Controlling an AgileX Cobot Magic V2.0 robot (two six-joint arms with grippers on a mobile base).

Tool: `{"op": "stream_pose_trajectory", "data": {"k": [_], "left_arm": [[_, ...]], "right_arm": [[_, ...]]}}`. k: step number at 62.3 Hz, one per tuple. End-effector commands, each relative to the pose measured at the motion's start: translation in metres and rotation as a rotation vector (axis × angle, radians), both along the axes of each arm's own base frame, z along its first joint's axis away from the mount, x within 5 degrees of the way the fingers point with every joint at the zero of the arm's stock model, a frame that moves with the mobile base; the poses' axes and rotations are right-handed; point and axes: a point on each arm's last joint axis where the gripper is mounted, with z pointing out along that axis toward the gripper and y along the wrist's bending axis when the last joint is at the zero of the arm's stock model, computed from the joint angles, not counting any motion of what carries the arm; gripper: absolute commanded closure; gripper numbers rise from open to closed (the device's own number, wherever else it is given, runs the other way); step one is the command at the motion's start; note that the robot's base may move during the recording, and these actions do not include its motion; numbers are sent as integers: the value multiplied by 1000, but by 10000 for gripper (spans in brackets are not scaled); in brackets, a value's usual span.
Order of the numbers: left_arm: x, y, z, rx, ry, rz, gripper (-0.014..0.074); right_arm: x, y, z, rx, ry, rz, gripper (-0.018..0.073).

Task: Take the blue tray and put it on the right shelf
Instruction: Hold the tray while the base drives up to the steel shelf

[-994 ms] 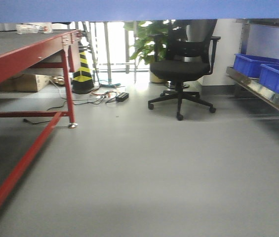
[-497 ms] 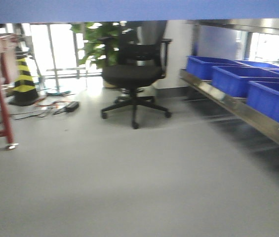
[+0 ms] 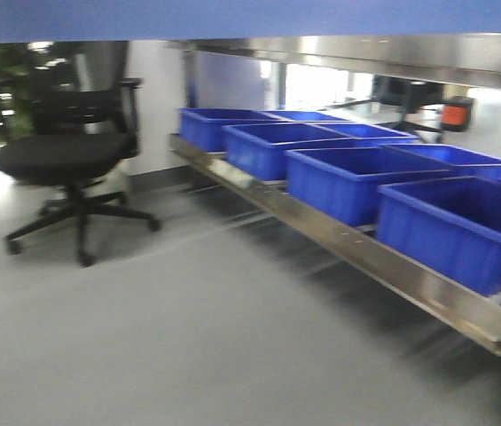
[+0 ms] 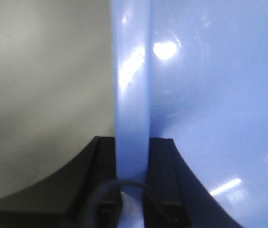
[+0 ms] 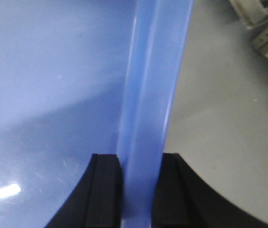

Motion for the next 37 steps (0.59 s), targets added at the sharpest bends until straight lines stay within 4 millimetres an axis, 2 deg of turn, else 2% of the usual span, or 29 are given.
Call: {"op": "stream_pose_trajectory", "data": {"k": [1,37], "left_arm": [[-16,4,14,-2,20,-29,645],[-16,4,14,-2,20,-29,645]], "right_arm": [[-3,-3,18,-3,-111,26,503],[-3,-3,18,-3,-111,26,503]]}}
